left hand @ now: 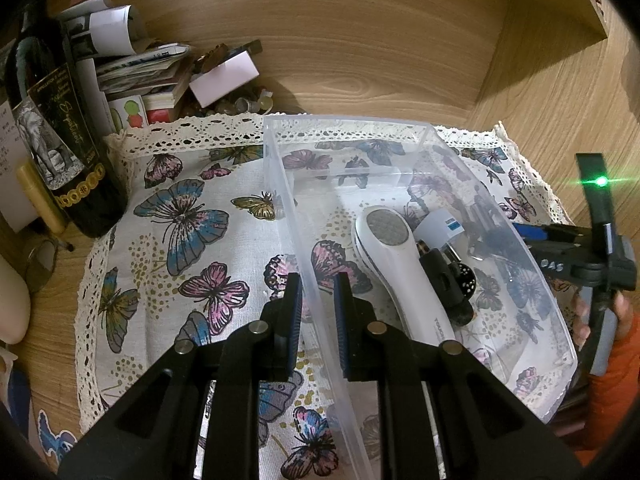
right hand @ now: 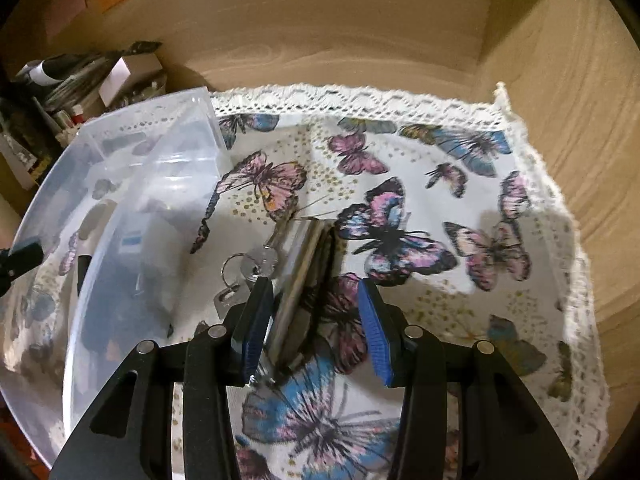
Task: Organize rigid objects
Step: 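Grasp the silver metal tube upright with the right tool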
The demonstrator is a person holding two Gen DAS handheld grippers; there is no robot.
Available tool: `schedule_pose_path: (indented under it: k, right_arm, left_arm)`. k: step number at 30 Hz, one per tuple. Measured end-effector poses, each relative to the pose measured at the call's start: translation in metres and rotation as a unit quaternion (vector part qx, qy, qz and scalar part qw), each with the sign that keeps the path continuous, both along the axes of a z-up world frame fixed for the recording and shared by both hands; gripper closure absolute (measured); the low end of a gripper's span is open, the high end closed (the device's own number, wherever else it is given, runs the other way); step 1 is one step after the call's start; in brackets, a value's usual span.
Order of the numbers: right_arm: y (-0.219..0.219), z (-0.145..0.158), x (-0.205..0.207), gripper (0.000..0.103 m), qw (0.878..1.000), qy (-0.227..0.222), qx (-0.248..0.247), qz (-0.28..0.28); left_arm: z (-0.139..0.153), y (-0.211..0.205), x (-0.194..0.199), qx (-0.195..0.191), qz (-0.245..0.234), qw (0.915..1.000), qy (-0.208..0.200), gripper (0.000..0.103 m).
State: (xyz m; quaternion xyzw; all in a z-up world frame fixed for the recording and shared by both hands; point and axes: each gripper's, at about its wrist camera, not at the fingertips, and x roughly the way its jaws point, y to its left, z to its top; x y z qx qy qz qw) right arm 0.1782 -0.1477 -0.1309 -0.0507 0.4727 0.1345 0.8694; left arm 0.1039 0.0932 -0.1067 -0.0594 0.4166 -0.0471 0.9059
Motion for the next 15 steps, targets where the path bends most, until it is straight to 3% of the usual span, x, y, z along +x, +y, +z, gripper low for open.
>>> schedule_pose_path:
  k: [3, 4, 5, 6, 15]
  right_arm:
    - [0.006, -0.008, 0.0, 0.067, 1.0, -0.008, -0.017, 0.006]
    - [0.008, -0.008, -0.002, 0.072, 1.0, -0.014, -0.022, 0.009]
    - [0.009, -0.007, -0.003, 0.084, 1.0, -0.014, -0.02, 0.012]
    - [0.009, -0.006, -0.003, 0.087, 1.0, -0.015, -0.02, 0.011]
    - [-0.002, 0.014, -0.014, 0.088, 0.999, -0.043, -0.002, -0.001]
  left_arm:
    - [0.0, 0.0, 0.0, 0.0, 0.0, 1.0, 0.0, 0.089]
    - [0.0, -0.001, 0.0, 0.0, 0.0, 1.0, 0.0, 0.089]
    - [0.0, -0.001, 0.0, 0.0, 0.0, 1.0, 0.0, 0.089]
    - [0.0, 0.0, 0.0, 0.0, 0.001, 1.0, 0.0, 0.089]
    - [0.0, -0.001, 0.001, 0.001, 0.001, 1.0, 0.001, 0.089]
